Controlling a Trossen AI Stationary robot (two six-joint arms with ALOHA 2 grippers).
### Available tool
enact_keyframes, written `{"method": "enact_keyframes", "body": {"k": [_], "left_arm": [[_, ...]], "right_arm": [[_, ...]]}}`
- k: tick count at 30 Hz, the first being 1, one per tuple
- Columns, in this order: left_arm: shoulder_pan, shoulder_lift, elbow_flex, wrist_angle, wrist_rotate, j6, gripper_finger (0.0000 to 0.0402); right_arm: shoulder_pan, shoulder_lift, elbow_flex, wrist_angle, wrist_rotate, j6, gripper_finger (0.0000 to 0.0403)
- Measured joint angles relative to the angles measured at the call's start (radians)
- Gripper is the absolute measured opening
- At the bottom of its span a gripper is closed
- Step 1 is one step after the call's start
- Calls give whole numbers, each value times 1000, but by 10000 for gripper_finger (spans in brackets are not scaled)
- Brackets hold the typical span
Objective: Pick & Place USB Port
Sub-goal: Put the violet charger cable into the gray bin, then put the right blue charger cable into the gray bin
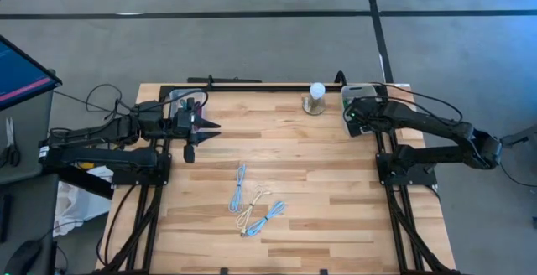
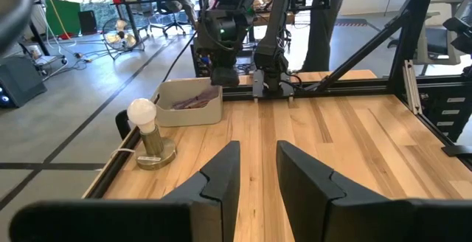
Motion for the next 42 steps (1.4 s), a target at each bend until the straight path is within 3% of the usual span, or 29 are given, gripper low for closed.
{"method": "enact_keyframes", "body": {"k": [6, 17, 20, 24, 29, 38, 42], "left_arm": [[0, 0, 0, 0, 0, 0, 90], [0, 0, 0, 0, 0, 0, 90], [0, 0, 0, 0, 0, 0, 90], [0, 0, 0, 0, 0, 0, 90], [0, 0, 0, 0, 0, 0, 90], [0, 0, 0, 0, 0, 0, 90], [0, 0, 0, 0, 0, 0, 90]], "right_arm": [[0, -2, 0, 33, 2, 0, 91], [57, -2, 80, 348, -50, -43, 85], [88, -2, 88, 462, -165, -182, 85], [132, -2, 88, 629, -407, -352, 85], [192, -2, 88, 770, -636, -374, 85], [267, 12, 88, 931, -694, -324, 85], [345, 34, 89, 1037, -821, -431, 85]]}}
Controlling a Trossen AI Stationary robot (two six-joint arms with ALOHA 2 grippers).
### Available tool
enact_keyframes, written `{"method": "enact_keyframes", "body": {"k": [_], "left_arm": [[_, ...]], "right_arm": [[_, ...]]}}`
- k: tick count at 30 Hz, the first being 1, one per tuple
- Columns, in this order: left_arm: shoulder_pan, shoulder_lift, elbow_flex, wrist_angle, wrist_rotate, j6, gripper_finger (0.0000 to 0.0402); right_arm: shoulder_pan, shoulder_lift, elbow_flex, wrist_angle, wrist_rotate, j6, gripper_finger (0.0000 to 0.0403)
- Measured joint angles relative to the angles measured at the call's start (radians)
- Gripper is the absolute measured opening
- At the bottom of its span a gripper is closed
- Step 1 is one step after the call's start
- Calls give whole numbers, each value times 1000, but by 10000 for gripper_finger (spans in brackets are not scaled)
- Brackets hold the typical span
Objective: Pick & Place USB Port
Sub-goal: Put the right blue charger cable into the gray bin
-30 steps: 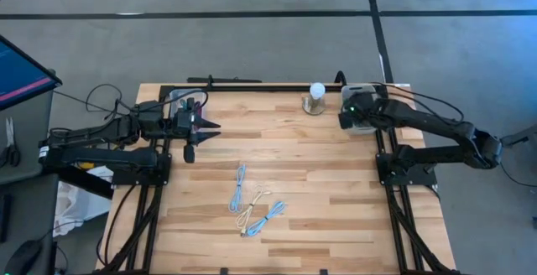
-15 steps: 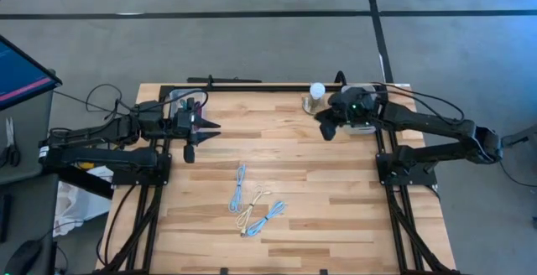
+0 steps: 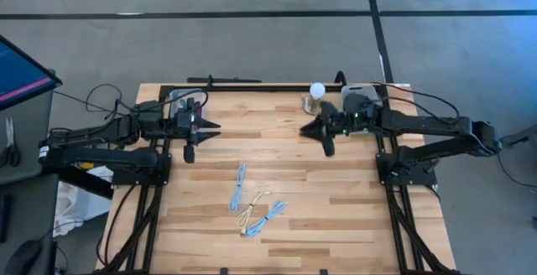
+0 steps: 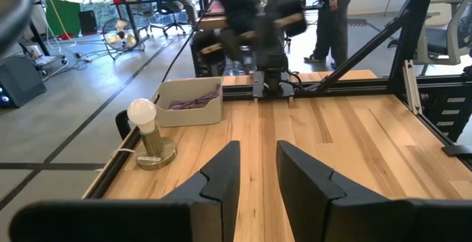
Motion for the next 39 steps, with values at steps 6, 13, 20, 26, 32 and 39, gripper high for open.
{"method": "enact_keyframes", "body": {"k": [6, 13, 20, 26, 32, 39], "left_arm": [[0, 0, 0, 0, 0, 0, 90], [0, 0, 0, 0, 0, 0, 90], [0, 0, 0, 0, 0, 0, 90], [0, 0, 0, -3, 0, 0, 90], [0, 0, 0, -3, 0, 0, 90], [0, 0, 0, -3, 0, 0, 90]], "right_arm": [[184, 84, 0, 74, 17, -228, 85], [314, 280, 0, 188, 147, -250, 85], [353, 468, 86, 179, 143, -250, 121], [358, 575, 141, 95, 141, -260, 174], [373, 681, 194, -48, 138, -260, 185], [428, 783, 266, -59, 51, -249, 172]]}}
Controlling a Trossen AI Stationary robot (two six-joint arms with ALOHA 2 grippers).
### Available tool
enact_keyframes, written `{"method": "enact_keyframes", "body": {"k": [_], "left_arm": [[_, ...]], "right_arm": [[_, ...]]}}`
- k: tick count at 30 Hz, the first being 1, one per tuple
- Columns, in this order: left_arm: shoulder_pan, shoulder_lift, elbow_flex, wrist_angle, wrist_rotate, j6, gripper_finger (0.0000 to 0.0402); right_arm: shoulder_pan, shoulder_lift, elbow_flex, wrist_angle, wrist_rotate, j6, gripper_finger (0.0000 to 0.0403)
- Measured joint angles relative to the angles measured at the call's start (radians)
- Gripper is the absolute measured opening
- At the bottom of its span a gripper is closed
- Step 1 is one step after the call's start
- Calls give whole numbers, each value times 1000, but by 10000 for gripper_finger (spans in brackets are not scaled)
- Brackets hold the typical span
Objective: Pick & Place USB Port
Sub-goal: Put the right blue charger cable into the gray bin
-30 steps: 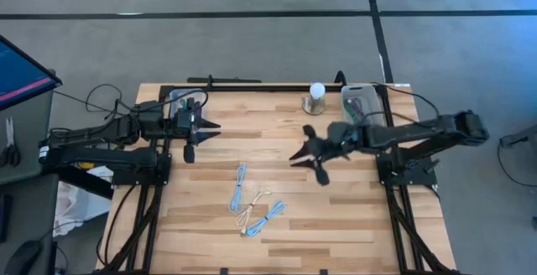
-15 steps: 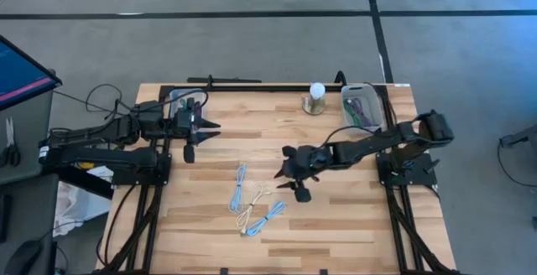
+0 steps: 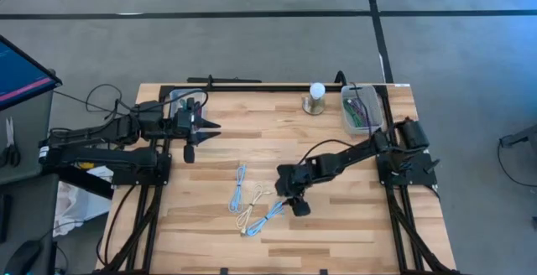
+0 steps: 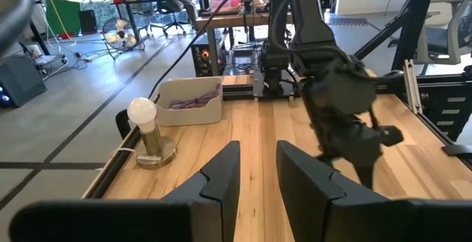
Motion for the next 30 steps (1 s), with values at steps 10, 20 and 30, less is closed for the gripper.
{"method": "enact_keyframes", "body": {"k": [10, 20, 30], "left_arm": [[0, 0, 0, 0, 0, 0, 90], [0, 0, 0, 0, 0, -3, 90], [0, 0, 0, 0, 0, -3, 90]], "right_arm": [[56, 35, 29, -3, 0, 8, 169], [31, 99, 32, -7, 30, -3, 154], [30, 131, 31, 4, 38, -8, 51]]}}
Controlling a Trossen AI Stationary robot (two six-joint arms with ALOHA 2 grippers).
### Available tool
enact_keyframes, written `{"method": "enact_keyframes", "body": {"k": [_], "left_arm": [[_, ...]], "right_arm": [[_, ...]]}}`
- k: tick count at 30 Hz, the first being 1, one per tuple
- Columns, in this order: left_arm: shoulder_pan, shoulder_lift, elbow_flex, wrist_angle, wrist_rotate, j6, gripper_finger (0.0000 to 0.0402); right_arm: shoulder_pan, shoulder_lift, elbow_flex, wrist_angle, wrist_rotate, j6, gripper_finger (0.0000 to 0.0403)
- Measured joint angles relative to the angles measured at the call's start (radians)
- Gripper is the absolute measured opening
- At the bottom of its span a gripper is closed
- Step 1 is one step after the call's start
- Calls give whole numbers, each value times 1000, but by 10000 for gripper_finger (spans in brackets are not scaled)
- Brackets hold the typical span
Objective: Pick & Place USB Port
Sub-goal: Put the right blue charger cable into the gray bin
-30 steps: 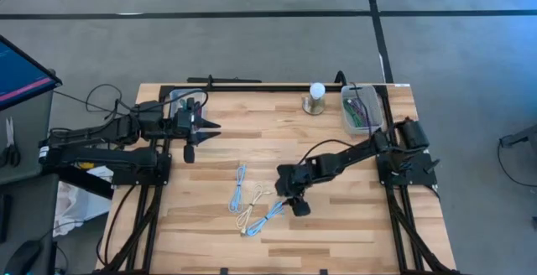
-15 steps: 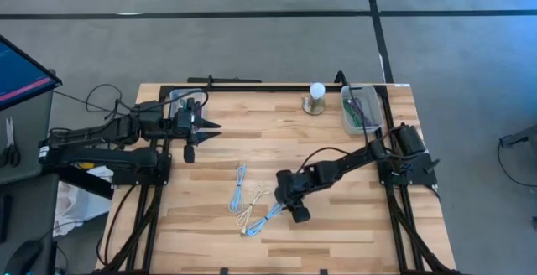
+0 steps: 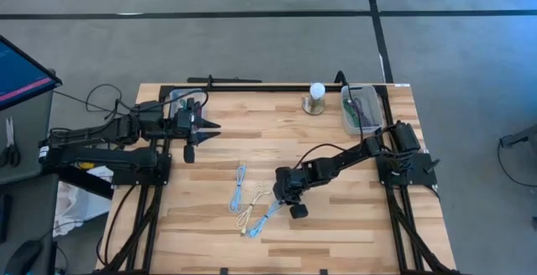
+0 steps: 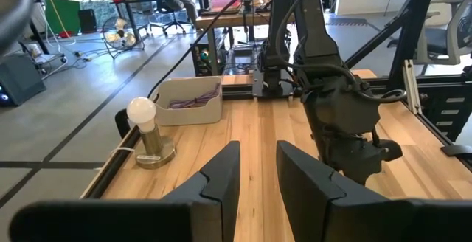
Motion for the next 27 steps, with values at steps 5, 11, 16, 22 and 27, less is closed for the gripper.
{"method": "enact_keyframes", "body": {"k": [5, 11, 16, 22, 27], "left_arm": [[0, 0, 0, 0, 0, 0, 90], [0, 0, 0, 0, 0, 0, 90], [0, 0, 0, 0, 0, 0, 90], [0, 0, 0, 0, 0, 0, 90], [0, 0, 0, 0, 0, 0, 90]], "right_arm": [[-6, 2, -1, 2, -2, -2, 18], [-11, -38, -3, -1, -3, -4, 9], [-37, -129, -8, -22, 4, -25, 6], [-74, -251, -8, -145, 86, -53, 5], [-90, -348, -5, -224, 153, -56, 5]]}}
